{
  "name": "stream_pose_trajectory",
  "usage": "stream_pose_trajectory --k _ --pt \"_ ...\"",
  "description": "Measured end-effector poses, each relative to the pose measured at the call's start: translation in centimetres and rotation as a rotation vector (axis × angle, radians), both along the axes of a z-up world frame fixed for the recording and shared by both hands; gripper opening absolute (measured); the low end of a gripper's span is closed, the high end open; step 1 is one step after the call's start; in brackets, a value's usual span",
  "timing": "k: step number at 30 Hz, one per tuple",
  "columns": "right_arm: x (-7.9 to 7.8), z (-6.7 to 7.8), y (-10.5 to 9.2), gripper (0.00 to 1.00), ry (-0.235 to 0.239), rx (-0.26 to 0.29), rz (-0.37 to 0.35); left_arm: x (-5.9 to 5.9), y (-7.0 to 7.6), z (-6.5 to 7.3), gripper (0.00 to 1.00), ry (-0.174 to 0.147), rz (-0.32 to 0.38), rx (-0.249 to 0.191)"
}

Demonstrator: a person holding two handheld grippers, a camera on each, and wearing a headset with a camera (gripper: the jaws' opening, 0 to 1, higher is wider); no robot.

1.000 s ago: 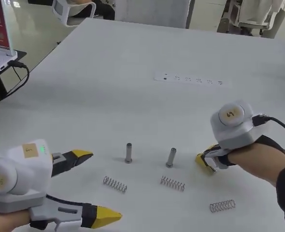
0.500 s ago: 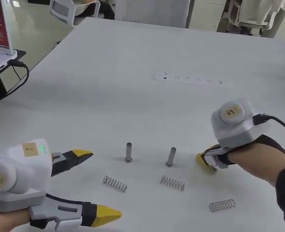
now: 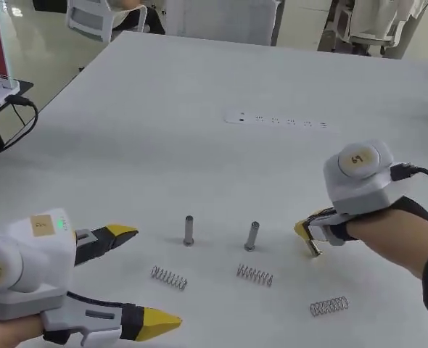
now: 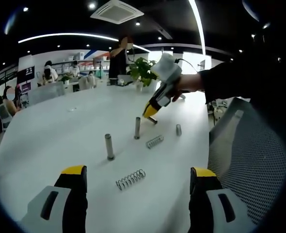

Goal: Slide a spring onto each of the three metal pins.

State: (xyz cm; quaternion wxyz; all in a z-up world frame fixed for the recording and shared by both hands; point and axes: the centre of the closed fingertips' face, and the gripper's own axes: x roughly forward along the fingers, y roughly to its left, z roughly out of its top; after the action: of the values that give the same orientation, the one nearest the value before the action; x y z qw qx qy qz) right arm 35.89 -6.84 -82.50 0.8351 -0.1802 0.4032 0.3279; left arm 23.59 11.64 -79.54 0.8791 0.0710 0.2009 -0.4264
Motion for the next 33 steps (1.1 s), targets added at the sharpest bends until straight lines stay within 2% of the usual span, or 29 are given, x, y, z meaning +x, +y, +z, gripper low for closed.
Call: stream_pose_trajectory --k 18,33 --pt "-0.5 1.5 -0.8 0.06 -0.050 0.042 -0.029 -0.3 -0.7 0.9 0.84 -0.019 -0.021 0.009" --pt "-1.4 1.6 -1.9 0.06 -0.041 0.056 -0.057 -0.6 -0.8 1.1 0.83 -0.024 -0.029 0.009"
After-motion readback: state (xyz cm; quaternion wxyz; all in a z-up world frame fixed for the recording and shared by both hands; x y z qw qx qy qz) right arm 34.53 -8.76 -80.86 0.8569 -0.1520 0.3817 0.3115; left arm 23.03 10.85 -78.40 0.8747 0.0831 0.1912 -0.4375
